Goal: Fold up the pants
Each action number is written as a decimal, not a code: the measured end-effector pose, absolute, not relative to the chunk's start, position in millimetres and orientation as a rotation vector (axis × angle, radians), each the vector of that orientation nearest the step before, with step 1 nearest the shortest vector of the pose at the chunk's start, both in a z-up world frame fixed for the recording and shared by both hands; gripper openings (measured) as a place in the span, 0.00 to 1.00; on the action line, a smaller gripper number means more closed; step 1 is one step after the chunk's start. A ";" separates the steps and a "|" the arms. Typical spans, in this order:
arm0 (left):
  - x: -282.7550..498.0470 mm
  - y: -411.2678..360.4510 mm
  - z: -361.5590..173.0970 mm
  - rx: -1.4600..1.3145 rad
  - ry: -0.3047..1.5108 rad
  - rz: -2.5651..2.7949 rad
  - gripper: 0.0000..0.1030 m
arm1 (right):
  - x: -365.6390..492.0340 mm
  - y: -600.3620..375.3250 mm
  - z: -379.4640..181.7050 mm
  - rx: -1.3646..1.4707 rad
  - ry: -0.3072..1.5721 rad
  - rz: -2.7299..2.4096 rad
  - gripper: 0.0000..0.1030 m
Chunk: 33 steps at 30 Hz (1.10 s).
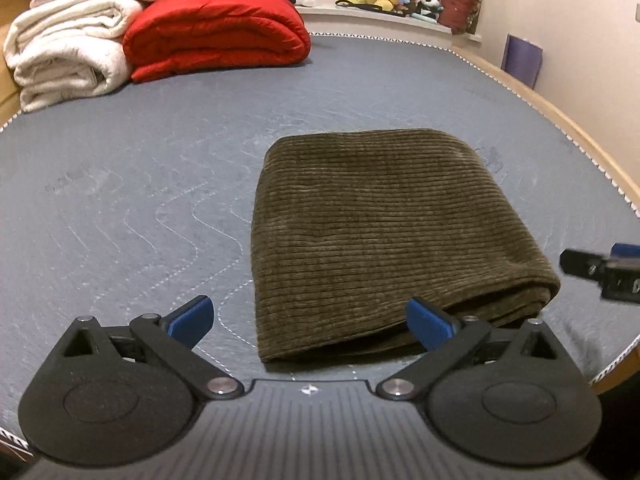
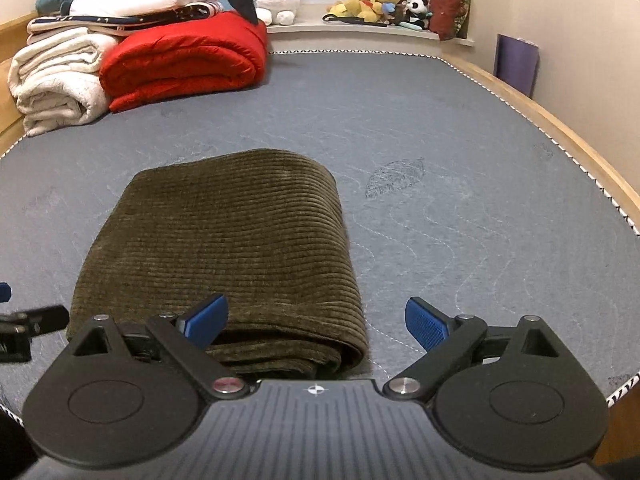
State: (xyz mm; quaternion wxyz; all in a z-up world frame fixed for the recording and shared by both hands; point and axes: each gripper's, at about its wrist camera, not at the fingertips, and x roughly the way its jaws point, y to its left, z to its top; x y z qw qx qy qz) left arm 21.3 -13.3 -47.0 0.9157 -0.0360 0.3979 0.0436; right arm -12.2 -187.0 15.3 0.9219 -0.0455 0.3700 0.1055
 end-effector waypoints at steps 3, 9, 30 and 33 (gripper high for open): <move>25.2 -14.1 -49.9 -0.069 0.834 0.093 1.00 | -11.1 -183.5 11.8 -0.125 0.763 0.220 0.93; 27.5 -12.5 -53.3 -0.113 0.858 0.080 1.00 | -10.2 -180.2 9.6 -0.133 0.770 0.222 0.93; 25.2 -8.8 -54.1 -0.137 0.869 0.074 1.00 | -13.0 -165.5 6.3 -0.190 0.766 0.265 0.93; 25.1 -8.9 -54.0 -0.141 0.869 0.074 1.00 | -12.6 -164.7 6.6 -0.196 0.763 0.268 0.93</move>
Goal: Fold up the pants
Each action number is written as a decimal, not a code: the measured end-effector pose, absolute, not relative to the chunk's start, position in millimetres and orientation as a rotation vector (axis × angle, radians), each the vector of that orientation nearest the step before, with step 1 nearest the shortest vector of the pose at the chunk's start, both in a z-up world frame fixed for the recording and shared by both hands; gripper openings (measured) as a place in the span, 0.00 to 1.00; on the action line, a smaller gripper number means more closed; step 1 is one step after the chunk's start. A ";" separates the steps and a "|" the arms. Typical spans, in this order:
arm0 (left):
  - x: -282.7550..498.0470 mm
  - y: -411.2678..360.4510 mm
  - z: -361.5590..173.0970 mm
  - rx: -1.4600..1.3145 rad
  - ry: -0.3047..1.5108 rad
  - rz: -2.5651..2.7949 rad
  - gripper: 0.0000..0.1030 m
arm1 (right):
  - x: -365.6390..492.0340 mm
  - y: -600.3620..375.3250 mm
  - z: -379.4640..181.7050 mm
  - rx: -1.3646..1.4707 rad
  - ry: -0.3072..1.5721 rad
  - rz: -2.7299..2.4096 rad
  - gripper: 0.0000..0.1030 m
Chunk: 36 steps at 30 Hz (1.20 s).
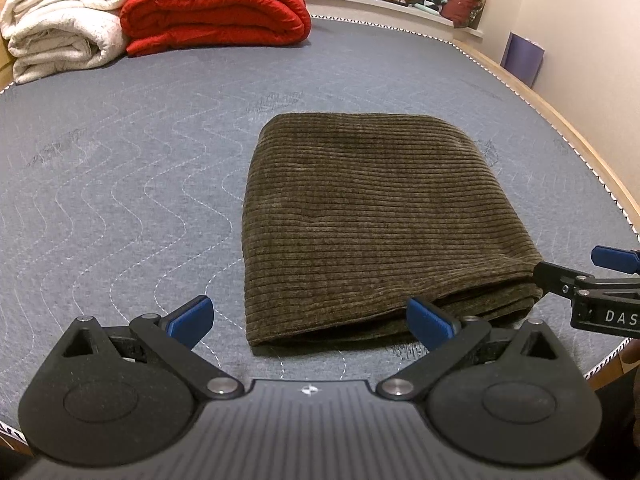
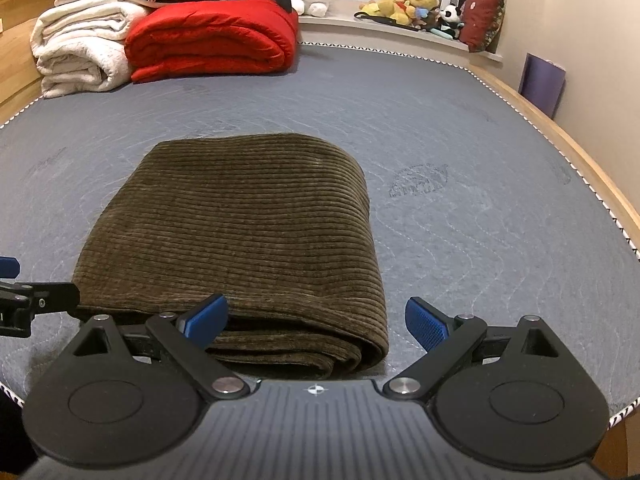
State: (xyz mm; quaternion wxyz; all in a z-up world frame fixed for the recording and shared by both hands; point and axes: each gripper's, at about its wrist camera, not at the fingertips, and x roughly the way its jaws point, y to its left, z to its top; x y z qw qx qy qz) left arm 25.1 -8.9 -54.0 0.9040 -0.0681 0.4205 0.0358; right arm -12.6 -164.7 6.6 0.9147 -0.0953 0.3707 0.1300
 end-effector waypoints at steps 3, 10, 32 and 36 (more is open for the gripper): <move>25.1 -9.9 -54.0 -0.142 0.870 0.072 1.00 | -13.0 -163.9 6.5 -0.196 0.762 0.268 0.93; 25.4 -11.3 -54.2 -0.141 0.872 0.063 1.00 | -14.2 -160.9 6.7 -0.203 0.757 0.273 0.93; 24.1 -11.9 -54.5 -0.142 0.867 0.047 1.00 | -15.7 -158.0 7.0 -0.220 0.755 0.283 0.93; 24.2 -12.5 -54.4 -0.141 0.866 0.043 1.00 | -15.8 -157.5 7.1 -0.222 0.756 0.284 0.93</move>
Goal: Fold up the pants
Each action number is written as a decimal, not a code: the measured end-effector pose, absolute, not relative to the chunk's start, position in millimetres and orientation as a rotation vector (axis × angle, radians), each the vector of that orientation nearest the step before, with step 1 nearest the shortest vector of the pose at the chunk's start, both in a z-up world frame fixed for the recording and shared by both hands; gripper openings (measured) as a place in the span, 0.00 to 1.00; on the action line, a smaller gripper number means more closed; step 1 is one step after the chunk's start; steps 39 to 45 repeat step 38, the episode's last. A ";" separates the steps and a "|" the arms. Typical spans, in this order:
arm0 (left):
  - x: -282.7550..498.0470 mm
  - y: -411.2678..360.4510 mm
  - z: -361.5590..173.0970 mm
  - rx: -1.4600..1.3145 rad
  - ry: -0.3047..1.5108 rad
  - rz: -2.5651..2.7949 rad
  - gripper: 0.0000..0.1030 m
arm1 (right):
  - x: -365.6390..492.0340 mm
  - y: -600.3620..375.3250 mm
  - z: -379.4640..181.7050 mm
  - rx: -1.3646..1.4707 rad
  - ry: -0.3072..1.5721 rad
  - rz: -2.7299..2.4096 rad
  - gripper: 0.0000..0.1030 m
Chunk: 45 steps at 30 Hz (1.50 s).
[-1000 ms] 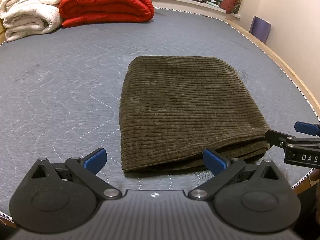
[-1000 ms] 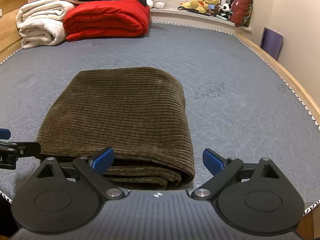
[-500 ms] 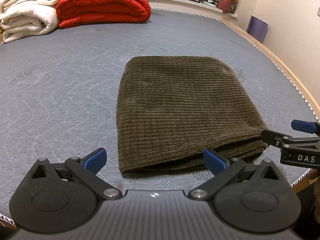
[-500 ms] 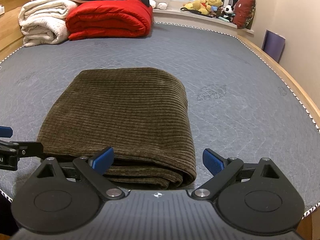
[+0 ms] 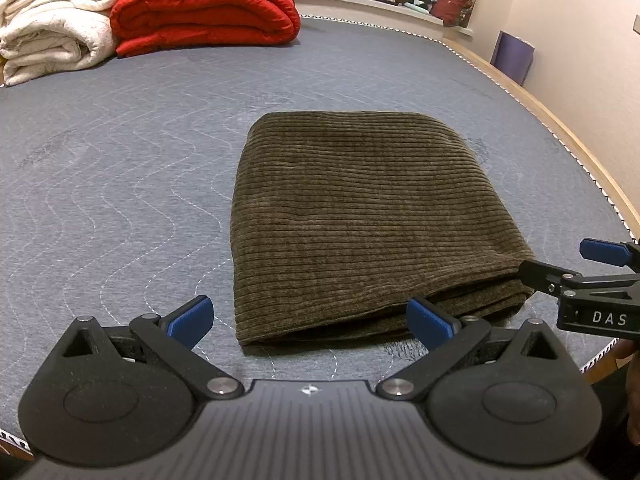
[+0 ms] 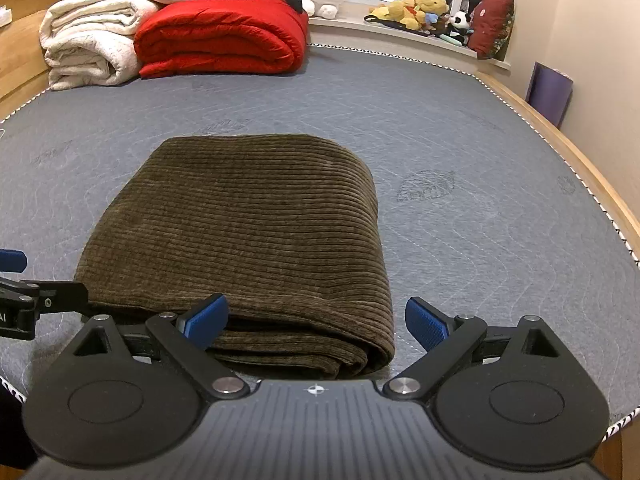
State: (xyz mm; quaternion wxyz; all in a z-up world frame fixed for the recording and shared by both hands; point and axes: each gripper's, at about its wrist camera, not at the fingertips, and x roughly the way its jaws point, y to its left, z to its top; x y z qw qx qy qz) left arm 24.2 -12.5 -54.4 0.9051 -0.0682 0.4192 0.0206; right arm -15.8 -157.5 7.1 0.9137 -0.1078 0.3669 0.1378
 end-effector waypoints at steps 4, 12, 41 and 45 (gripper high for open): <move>24.4 -11.8 -54.7 -0.142 0.867 0.042 1.00 | -15.4 -157.8 7.4 -0.224 0.756 0.286 0.93; 24.4 -12.3 -54.6 -0.144 0.867 0.039 1.00 | -15.6 -157.2 7.4 -0.225 0.756 0.284 0.93; 24.1 -13.4 -56.9 -0.139 0.869 0.032 1.00 | -11.4 -160.1 1.6 -0.243 0.767 0.293 0.93; 24.1 -13.4 -56.9 -0.139 0.869 0.032 1.00 | -11.4 -160.1 1.6 -0.243 0.767 0.293 0.93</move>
